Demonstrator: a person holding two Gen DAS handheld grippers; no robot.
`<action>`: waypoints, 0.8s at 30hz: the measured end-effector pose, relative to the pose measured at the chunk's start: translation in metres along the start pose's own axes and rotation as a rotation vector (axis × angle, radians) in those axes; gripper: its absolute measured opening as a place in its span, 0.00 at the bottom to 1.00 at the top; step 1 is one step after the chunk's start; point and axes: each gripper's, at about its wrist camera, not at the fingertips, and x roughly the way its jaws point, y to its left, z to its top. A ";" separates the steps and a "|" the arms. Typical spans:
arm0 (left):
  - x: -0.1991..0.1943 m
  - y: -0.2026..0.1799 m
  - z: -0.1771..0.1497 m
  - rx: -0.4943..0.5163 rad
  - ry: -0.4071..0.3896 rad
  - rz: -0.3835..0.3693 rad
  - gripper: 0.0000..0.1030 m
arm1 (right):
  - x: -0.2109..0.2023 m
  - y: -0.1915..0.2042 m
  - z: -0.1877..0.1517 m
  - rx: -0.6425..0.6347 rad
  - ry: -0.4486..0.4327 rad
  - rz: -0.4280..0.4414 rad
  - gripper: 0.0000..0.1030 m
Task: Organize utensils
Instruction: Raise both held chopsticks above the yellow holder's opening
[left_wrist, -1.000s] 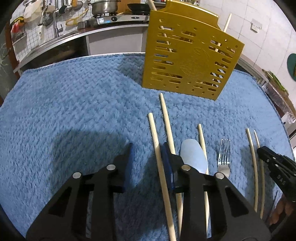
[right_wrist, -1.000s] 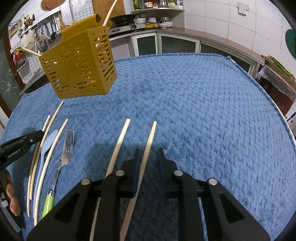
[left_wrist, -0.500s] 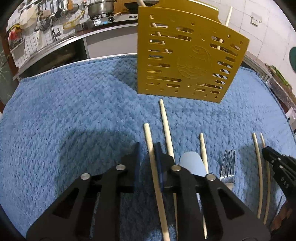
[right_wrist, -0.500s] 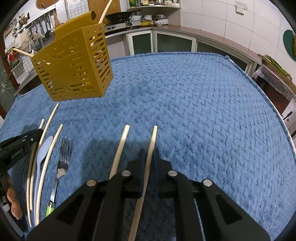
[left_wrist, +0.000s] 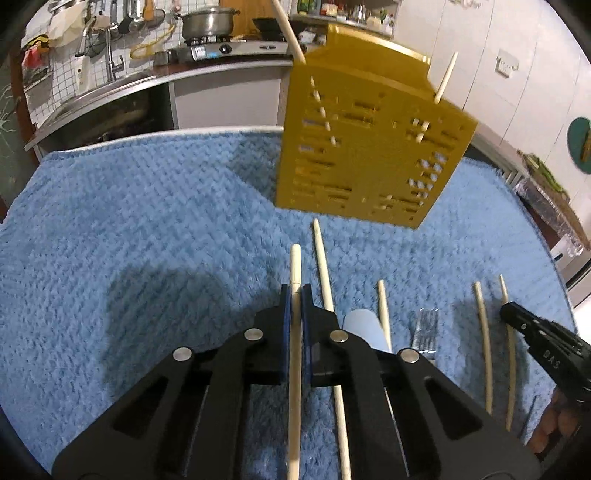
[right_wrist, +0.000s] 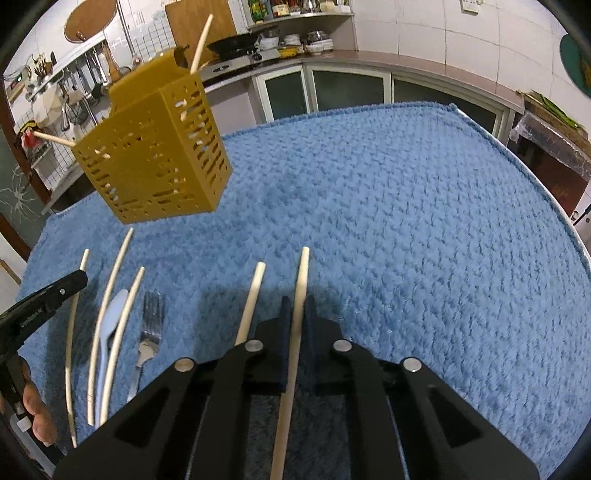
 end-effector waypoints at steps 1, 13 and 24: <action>-0.005 0.001 0.000 -0.006 -0.016 -0.007 0.04 | -0.003 -0.001 0.001 0.004 -0.010 0.012 0.07; -0.066 0.008 0.009 -0.025 -0.180 -0.094 0.04 | -0.055 0.010 0.015 -0.010 -0.166 0.126 0.06; -0.104 0.014 0.023 -0.018 -0.295 -0.107 0.04 | -0.097 0.026 0.033 -0.035 -0.359 0.154 0.06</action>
